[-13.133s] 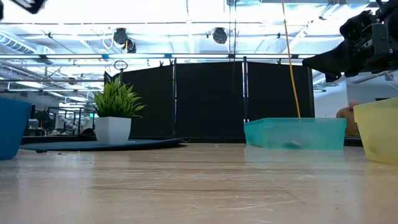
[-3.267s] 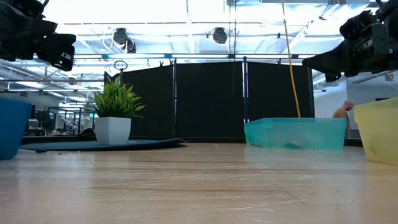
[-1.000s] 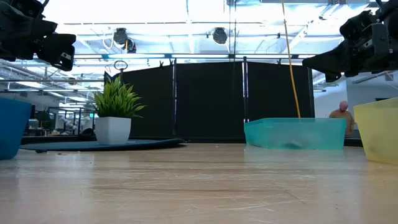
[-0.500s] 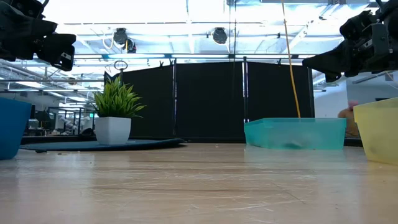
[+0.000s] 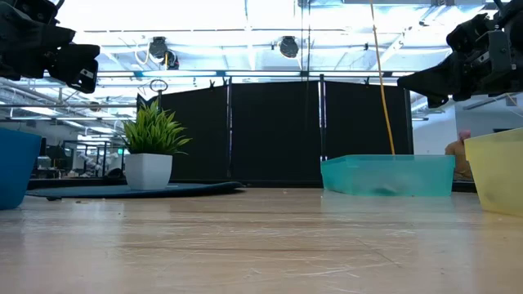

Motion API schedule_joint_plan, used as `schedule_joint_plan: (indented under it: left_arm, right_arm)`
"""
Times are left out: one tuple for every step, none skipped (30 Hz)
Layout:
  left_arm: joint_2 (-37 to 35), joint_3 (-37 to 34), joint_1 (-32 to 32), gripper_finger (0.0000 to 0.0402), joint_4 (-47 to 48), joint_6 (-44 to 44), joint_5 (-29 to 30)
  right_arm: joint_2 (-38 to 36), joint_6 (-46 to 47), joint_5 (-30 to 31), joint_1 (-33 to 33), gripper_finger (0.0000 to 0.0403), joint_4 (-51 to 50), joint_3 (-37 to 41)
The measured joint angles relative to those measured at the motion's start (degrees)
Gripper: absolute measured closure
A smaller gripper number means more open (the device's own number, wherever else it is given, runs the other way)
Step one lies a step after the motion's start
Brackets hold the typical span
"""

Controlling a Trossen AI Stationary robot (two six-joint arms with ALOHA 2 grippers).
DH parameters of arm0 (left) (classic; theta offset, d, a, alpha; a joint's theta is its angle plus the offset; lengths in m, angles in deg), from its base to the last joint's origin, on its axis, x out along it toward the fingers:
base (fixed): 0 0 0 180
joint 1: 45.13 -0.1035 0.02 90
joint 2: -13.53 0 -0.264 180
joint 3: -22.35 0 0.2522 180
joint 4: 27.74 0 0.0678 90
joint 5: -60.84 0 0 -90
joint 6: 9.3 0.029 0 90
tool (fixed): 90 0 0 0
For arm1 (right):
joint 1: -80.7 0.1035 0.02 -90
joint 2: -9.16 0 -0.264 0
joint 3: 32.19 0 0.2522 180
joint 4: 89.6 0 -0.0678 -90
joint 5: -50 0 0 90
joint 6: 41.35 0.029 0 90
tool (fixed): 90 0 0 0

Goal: Pick and place Granola Bars by type
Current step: Return to Home Position

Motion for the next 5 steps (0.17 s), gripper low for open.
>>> schedule_joint_plan:
  left_arm:
    - [0.0, 0.0, 0.0, 0.0243, 0.0, 0.0, 0.0]
    - [0.0, 0.0, 0.0, 0.0243, 0.0, 0.0, 0.0]
    - [0.0, 0.0, 0.0, 0.0243, 0.0, 0.0, 0.0]
    - [0.0, 0.0, 0.0, 0.0243, 0.0, 0.0, 0.0]
    - [0.0, 0.0, 0.0, 0.0243, 0.0, 0.0, 0.0]
  right_arm:
    - [0.0, 0.0, 0.0, 0.0, 0.0399, 0.0, 0.0]
    - [0.0, 0.0, 0.0, 0.0, 0.0399, 0.0, 0.0]
    - [0.0, 0.0, 0.0, 0.0, 0.0399, 0.0, 0.0]
    - [0.0, 0.0, 0.0, 0.0, 0.0399, 0.0, 0.0]
    - [0.0, 0.0, 0.0, 0.0, 0.0399, 0.0, 0.0]
